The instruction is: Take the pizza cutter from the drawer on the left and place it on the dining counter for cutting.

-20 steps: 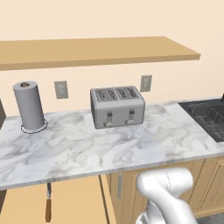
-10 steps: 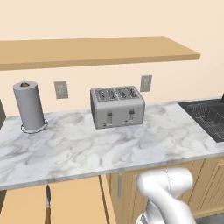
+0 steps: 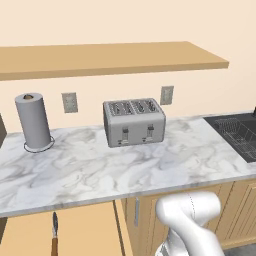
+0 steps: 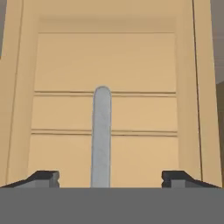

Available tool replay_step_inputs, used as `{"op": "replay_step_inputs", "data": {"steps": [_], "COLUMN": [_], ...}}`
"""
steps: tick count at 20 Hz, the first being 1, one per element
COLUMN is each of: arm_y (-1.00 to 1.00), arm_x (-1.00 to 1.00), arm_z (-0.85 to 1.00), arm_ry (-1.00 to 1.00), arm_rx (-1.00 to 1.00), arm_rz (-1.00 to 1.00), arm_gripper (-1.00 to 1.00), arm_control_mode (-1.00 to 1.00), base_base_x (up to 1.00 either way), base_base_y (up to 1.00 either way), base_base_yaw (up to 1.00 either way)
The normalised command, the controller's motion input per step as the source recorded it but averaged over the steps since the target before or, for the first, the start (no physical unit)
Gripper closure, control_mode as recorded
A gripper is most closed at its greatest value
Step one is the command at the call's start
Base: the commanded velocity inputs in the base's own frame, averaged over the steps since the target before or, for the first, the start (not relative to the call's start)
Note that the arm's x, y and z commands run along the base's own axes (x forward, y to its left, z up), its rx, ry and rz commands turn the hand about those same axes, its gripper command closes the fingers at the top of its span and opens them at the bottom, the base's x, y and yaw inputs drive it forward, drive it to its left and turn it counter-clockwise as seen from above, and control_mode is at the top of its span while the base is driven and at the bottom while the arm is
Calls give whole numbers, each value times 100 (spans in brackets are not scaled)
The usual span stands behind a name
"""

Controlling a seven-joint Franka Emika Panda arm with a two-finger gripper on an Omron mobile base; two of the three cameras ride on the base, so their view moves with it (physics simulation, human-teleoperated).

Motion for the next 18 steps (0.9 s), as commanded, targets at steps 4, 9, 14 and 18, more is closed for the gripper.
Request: {"op": "replay_step_inputs", "data": {"steps": [4,9,14,18], "arm_y": [5,7,6,7], "arm_x": [-96,-100,-95,-48], "arm_z": [8,44,72,96], "arm_ry": [-1,0,0,-1], "arm_rx": [0,0,0,1], "arm_rz": [-9,-15,-14,-13], "arm_gripper": [-100,-100,-100,-100], "arm_control_mode": [-100,-100,-100,-100], "base_base_x": [0,0,0,0], "base_base_y": [0,0,0,0], "base_base_yaw": [0,0,0,0]}}
